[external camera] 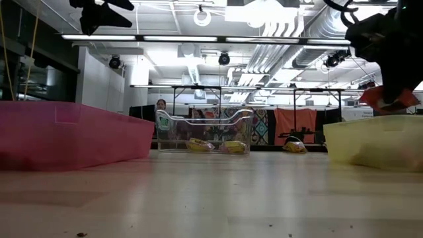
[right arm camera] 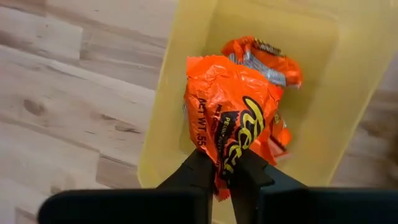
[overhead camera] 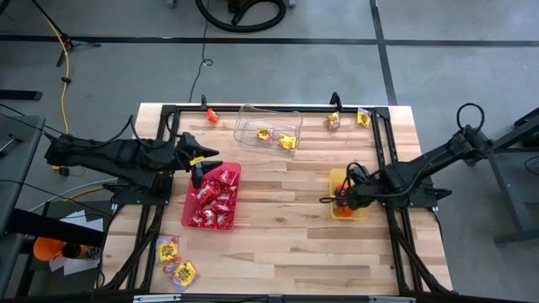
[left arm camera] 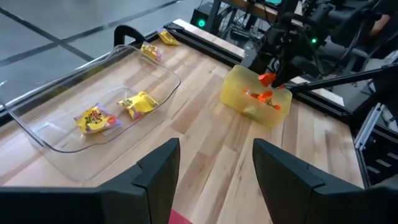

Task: Sort candy
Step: Put the orange candy into the yellow bin

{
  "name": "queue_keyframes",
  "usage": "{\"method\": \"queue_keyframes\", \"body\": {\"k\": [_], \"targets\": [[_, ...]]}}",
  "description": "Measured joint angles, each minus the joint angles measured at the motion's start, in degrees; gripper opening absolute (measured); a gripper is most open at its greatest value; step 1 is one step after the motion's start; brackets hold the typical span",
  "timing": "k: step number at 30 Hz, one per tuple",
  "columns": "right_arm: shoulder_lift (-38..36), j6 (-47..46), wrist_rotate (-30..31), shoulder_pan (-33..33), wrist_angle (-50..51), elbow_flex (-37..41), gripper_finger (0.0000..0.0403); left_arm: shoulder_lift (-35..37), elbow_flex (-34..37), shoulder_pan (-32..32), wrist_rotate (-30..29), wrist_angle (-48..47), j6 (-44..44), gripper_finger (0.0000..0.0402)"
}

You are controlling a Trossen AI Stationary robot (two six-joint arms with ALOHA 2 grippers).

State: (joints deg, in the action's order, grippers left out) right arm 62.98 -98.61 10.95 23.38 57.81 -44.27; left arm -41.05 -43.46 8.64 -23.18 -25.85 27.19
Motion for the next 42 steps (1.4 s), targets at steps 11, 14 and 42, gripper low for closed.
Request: {"method": "queue_keyframes", "body": {"k": [11, 14, 42], "targets": [[-0.17, 14.88, -2.15, -4.28, -0.53, 0.0, 0.0174, -1.65, 0.0, 0.0, -0.17, -0.04, 1.28, 0.019], [-0.55, 19.58, -3.49, -5.31, -2.34, 0.0, 0.0214, -1.59, 0.0, 0.0, -0.84, 0.04, 1.72, 0.019], [-3.06, 66.6, -4.08, -36.25, -71.78, 0.0, 0.0259, -19.68, -10.05, -33.43, 6.88, 6.98, 3.62, 0.019]]}}
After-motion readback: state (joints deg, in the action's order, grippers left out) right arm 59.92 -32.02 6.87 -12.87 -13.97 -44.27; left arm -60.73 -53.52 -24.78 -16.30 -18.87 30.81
